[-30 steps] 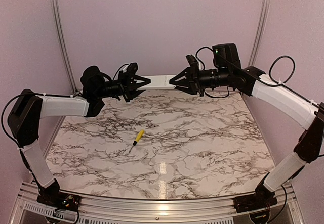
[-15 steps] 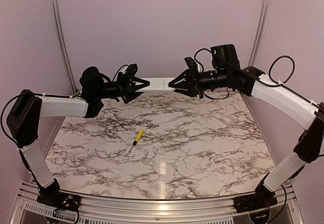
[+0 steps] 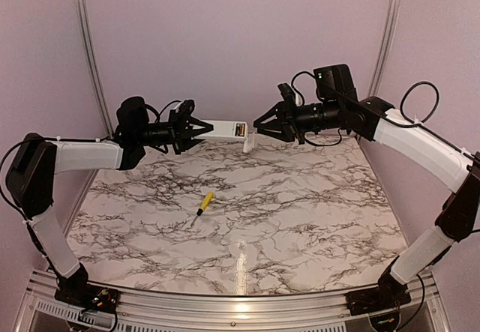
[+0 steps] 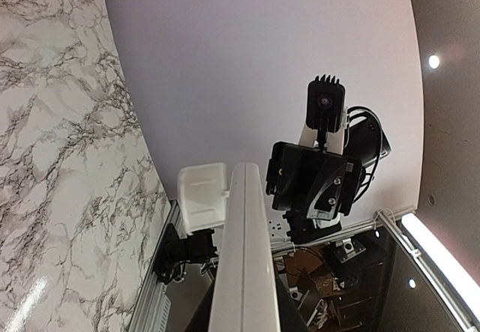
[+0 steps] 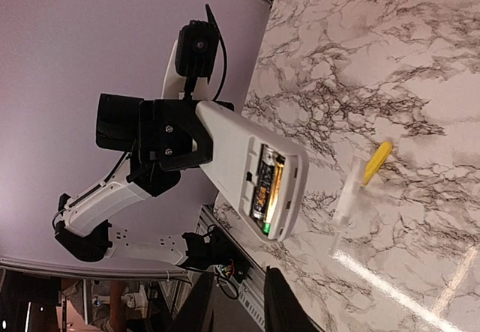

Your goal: Unload the batteries from the remote control

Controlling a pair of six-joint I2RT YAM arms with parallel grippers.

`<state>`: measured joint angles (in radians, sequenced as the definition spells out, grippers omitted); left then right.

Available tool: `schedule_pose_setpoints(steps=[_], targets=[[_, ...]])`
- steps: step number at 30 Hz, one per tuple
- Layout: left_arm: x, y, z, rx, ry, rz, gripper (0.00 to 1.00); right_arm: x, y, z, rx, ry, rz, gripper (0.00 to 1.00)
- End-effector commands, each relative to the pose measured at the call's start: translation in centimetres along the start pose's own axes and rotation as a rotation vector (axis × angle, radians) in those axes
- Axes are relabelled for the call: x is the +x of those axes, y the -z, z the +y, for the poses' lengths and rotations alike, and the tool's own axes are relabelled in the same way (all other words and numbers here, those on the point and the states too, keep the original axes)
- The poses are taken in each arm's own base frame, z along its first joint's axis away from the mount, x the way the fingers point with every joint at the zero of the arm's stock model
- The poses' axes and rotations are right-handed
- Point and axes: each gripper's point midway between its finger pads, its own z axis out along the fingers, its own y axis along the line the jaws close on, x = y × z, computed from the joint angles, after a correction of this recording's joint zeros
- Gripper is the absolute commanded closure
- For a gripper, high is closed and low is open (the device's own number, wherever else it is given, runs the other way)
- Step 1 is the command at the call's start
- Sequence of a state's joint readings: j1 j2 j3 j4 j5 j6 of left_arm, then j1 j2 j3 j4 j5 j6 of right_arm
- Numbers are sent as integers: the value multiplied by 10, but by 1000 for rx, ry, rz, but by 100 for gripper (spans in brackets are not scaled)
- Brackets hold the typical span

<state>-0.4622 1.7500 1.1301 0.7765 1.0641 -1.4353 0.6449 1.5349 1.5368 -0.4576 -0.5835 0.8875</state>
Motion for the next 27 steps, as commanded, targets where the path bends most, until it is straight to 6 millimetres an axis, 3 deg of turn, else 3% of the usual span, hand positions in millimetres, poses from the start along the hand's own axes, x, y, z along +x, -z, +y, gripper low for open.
schedule_pose_setpoints(steps=[1,10,13,27], targets=[[4,-1,-16,-20,-72,14,100,-8,5,11,-11,19,-29,80],[7,3,-7,-59,-82,-1,100,-6,-9,2,14,15,-5,71],[10,6,7,-125,-90,-3,100,-5,-11,-8,56,17,0,68],[49,36,75,-378,-57,0,100,-2,-10,-33,171,58,1,36]])
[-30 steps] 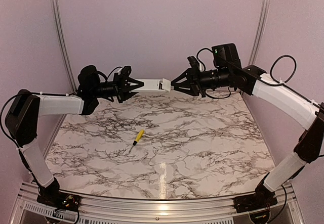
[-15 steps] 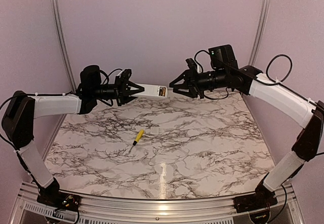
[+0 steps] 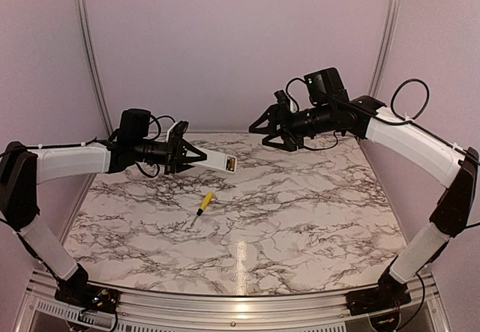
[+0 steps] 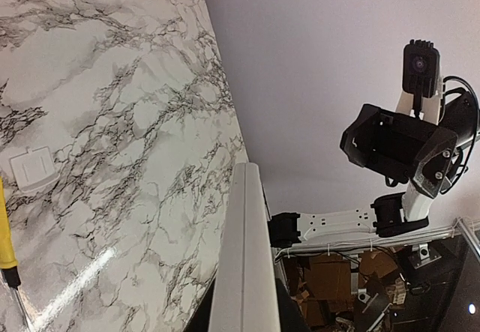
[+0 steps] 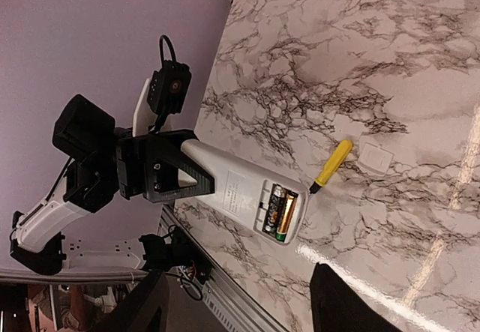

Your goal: Unload the batteries from the remote control

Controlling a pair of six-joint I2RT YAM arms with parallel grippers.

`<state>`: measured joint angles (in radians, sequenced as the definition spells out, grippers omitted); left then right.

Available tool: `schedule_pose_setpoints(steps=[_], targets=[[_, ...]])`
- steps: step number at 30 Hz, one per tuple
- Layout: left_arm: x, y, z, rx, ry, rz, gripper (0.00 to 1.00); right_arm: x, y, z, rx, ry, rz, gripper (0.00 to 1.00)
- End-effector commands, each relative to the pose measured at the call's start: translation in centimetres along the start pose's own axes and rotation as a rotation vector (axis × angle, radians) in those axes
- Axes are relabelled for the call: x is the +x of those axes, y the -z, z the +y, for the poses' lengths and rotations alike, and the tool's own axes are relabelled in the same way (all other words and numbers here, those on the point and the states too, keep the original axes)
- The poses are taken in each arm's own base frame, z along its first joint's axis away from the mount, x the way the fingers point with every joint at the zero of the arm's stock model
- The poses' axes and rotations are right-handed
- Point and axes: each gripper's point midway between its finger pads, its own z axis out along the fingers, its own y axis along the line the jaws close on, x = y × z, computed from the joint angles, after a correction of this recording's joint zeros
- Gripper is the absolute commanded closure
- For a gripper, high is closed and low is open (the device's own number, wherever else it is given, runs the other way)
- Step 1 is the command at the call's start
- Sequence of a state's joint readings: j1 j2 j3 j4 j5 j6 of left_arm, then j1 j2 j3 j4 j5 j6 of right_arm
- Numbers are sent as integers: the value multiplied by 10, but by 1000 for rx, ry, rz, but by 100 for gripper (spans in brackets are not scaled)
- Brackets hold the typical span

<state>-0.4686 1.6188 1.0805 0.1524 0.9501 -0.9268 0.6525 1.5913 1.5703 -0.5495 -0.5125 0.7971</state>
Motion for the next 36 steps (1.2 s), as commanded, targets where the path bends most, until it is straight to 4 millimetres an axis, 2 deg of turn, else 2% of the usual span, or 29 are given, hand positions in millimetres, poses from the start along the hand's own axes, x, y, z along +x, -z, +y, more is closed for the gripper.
schedule_pose_setpoints(steps=[1,10,13,17,22,28,36], targets=[[22,8,22,-78,-5,-6,100,-3,3,-8,70,24,-18,35],[52,-7,41,-90,27,-16,100,6,8,-38,195,38,-11,18],[61,-19,45,-81,43,-15,100,7,13,-51,242,32,-19,9],[68,-41,44,-63,40,-10,100,5,21,-65,285,18,-47,6],[66,-74,45,-29,56,-2,100,1,31,-79,331,1,-70,5],[52,-116,37,34,49,38,100,-4,41,-77,339,10,-86,5],[45,-152,55,55,77,62,100,-6,49,-77,369,3,-85,2]])
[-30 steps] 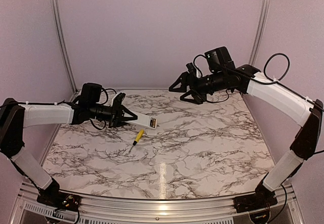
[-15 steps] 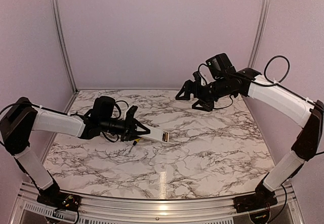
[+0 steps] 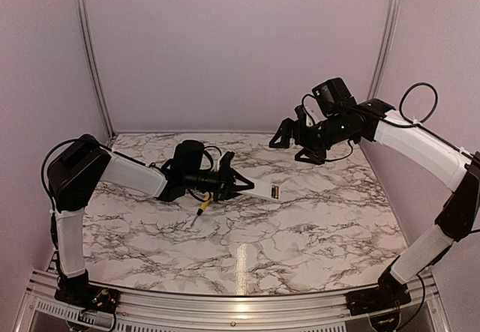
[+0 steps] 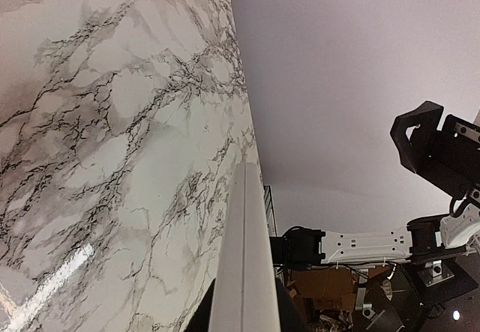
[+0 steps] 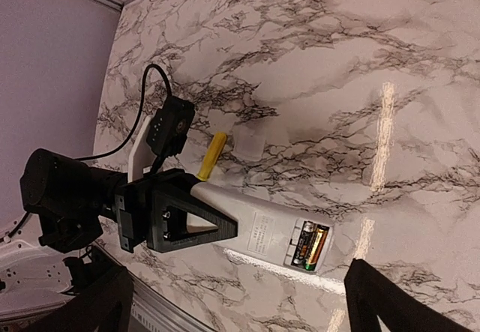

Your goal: Unload the batteries from the remote control

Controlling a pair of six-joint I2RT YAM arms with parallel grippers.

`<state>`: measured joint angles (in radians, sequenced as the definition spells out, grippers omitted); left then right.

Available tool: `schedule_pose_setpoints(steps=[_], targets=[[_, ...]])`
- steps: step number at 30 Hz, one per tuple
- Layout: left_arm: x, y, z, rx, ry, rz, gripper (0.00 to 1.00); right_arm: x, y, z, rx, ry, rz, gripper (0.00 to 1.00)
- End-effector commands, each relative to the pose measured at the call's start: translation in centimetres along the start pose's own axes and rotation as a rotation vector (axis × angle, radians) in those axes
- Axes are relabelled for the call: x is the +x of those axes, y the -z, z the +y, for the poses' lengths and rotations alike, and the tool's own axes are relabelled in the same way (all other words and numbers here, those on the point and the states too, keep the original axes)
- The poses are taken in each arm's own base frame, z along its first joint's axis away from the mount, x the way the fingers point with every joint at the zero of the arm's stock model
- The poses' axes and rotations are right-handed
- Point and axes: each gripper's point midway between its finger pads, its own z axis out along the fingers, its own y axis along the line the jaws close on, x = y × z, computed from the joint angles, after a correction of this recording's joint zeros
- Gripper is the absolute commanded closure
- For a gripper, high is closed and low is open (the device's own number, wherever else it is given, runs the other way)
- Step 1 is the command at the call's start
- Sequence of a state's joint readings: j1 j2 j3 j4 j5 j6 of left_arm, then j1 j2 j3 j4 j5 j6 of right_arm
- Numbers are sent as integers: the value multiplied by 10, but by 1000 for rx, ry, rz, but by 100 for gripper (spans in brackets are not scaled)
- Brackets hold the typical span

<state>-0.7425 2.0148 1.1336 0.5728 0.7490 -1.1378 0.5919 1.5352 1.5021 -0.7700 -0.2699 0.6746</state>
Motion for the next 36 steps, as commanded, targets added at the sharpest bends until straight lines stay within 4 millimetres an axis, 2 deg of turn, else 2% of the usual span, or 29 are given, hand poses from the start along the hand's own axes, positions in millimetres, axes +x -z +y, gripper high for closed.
schedule_pose_setpoints(steps=[1,6,22,34,36], targets=[[-6,-19,1,41,-11,9,100,-13,20,2,27,0,-45,2],[-3,-32,18,22,-3,23,100,-17,23,3,33,-4,-59,1],[7,-39,77,-177,6,73,100,-14,18,-3,32,-48,-70,2],[10,-39,96,-248,1,94,100,-14,15,-4,39,-56,-67,2],[11,-37,99,-268,-3,95,94,-15,16,-3,37,-54,-68,2]])
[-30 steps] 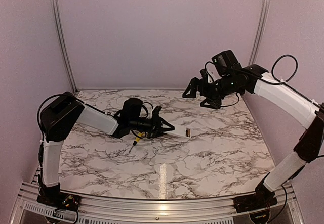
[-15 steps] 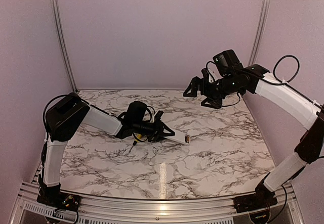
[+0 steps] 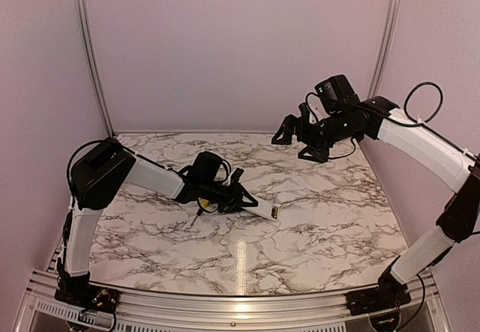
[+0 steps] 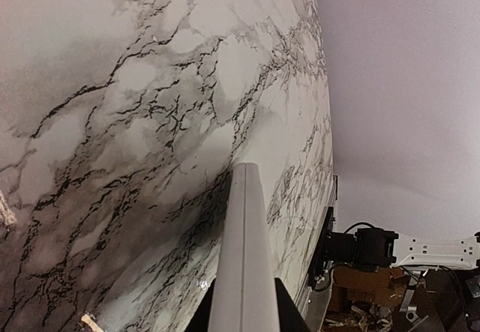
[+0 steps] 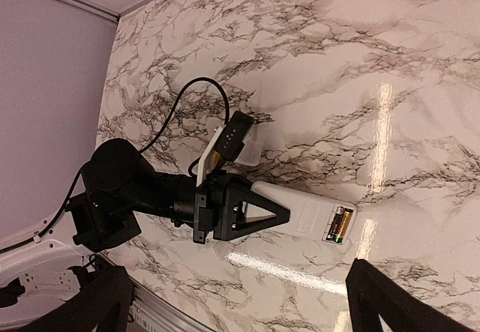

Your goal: Unload the batteries from the remote control

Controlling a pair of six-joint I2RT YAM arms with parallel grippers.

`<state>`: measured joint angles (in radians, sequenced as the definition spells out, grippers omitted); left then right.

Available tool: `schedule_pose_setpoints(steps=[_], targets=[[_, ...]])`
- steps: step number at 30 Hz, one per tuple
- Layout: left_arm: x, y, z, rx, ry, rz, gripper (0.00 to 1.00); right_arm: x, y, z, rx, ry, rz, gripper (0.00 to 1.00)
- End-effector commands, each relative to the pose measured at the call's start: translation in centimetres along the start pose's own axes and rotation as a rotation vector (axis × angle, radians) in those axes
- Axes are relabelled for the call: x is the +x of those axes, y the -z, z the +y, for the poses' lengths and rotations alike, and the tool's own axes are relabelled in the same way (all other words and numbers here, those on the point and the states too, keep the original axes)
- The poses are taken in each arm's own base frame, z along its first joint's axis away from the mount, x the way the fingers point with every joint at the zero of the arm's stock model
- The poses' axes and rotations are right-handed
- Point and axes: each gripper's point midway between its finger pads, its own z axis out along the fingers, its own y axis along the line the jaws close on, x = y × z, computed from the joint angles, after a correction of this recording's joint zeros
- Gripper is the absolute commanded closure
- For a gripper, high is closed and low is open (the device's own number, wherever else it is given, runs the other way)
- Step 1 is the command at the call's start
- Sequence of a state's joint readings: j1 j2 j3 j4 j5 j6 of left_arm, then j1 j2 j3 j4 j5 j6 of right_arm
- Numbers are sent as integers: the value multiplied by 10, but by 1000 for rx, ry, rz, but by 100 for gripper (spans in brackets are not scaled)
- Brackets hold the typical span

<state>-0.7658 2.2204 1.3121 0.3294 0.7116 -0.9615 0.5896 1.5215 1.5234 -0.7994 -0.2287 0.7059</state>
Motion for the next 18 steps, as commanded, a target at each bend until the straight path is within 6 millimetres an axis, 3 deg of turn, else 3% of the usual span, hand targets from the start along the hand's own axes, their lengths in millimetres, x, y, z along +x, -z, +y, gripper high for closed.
schedule_pose_setpoints(steps=[1,13,15,16,18], targets=[[3,-3,23,-88,1,8,92,-10,5,-1,7,-25,-37,2],[8,2,34,-138,-30,12,76,-6,11,-5,21,-25,-37,1],[9,4,35,-159,-46,12,45,-5,10,-5,19,-25,-37,2],[8,5,37,-175,-52,9,39,-6,10,-4,16,-24,-39,2],[9,7,38,-194,-66,9,38,-6,11,-3,12,-23,-40,2]])
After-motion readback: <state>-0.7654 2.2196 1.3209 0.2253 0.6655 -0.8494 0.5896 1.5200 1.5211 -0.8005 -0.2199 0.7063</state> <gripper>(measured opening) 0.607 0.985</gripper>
